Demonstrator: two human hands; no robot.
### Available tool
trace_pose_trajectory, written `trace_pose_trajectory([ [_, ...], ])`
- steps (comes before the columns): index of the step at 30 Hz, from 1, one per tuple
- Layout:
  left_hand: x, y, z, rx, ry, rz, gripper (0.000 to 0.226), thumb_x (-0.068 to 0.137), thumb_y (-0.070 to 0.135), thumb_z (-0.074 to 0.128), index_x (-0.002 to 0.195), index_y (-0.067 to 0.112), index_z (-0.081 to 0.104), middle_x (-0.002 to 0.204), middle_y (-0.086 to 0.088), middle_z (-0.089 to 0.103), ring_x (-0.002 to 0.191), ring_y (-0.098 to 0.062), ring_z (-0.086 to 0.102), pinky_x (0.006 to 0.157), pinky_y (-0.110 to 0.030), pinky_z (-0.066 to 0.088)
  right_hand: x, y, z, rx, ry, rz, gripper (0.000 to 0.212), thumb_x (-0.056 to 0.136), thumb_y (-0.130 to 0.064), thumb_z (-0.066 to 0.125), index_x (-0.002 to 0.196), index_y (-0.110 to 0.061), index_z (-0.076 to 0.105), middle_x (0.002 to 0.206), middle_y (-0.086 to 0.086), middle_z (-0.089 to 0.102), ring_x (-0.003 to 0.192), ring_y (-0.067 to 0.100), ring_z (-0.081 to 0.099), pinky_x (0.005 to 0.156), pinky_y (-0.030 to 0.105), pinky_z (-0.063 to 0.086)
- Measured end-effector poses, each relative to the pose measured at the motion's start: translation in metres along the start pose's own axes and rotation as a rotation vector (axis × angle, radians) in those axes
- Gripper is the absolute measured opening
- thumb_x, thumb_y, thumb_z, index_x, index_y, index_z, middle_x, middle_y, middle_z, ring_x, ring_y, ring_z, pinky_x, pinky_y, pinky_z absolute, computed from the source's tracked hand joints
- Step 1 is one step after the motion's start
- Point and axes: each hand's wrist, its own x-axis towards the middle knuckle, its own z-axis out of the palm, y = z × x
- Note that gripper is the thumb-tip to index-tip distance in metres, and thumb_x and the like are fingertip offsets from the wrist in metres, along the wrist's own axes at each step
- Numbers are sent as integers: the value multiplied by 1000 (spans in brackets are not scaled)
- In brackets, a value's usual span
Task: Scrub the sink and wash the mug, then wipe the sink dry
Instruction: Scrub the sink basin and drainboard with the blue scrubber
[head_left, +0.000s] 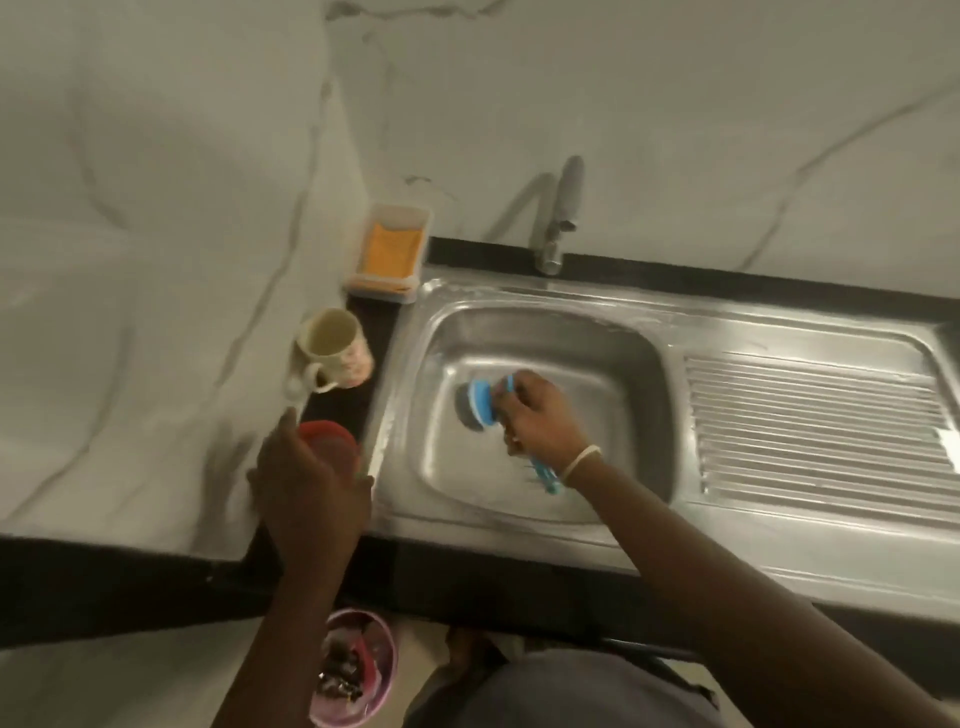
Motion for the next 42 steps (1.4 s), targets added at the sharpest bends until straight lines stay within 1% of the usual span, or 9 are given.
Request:
trace_pose_trajectory([
  [2, -8, 34, 8, -71, -59, 63, 107, 62, 32, 87, 145, 5, 26, 139, -22, 45, 126, -39, 45, 106, -48, 37, -10, 37, -57, -194, 124, 41, 16, 97, -23, 62, 91, -9, 58, 69, 2, 57, 52, 8, 54, 51, 23, 44],
  [7, -45, 154, 68, -280, -322, 290, 94, 68, 30, 82, 145, 8, 32, 140, -13, 45, 125, -29, 47, 101, -35, 40, -21, 108, -197, -590, 306, 174, 30, 87, -27, 72, 108, -6, 67, 101, 18, 71, 95, 36, 66, 78, 33, 48],
  [13, -106, 292, 137, -244, -739, 361, 78, 74, 38, 73, 139, 14, 36, 136, -8, 51, 121, -25, 53, 95, -35, 45, -53, 160, -359, -725, 409, 307, 29, 88, -32, 70, 104, -8, 68, 99, 20, 71, 93, 38, 67, 74, 36, 49],
  [18, -130, 340, 163, -181, -828, 308, 71, 79, 35, 72, 137, 12, 39, 132, -8, 56, 116, -26, 57, 91, -32, 45, -104, 198, -519, -735, 642, 647, 37, 87, -32, 63, 99, 3, 66, 95, 26, 67, 80, 37, 60, 69, 34, 43],
  [23, -122, 330, 166, -200, -815, 169, 62, 83, 23, 71, 135, 10, 40, 130, -11, 57, 115, -26, 59, 95, -35, 47, -70, 183, -438, -775, 525, 481, 17, 88, -18, 53, 87, -5, 63, 85, 18, 67, 84, 35, 67, 73, 35, 52],
  [30, -107, 310, 161, -244, -711, -44, 39, 86, 3, 54, 125, 7, 50, 113, -11, 63, 107, -30, 60, 93, -37, 47, -45, 98, -224, -702, 14, 122, 22, 96, -18, 52, 115, -9, 60, 112, 19, 67, 103, 40, 65, 83, 41, 52],
  [34, -104, 303, 171, -231, -758, 10, 32, 91, 8, 50, 123, 9, 55, 116, -11, 64, 109, -30, 60, 92, -34, 44, -60, 119, -275, -659, 105, 201, 25, 92, -31, 63, 108, -11, 65, 104, 16, 70, 98, 36, 67, 77, 36, 50],
  [39, -121, 298, 179, -263, -903, 130, 33, 91, 15, 53, 124, 11, 58, 120, -8, 65, 109, -24, 62, 92, -30, 46, -109, 177, -444, -826, 458, 526, 26, 90, -23, 67, 98, 2, 67, 95, 26, 68, 90, 38, 66, 73, 37, 47],
  [42, -125, 289, 175, -293, -923, 133, 33, 91, 14, 53, 124, 11, 58, 118, -6, 66, 107, -21, 62, 92, -30, 47, -129, 184, -486, -791, 619, 633, 31, 90, -23, 63, 97, 7, 69, 80, 22, 61, 74, 33, 56, 68, 32, 41],
])
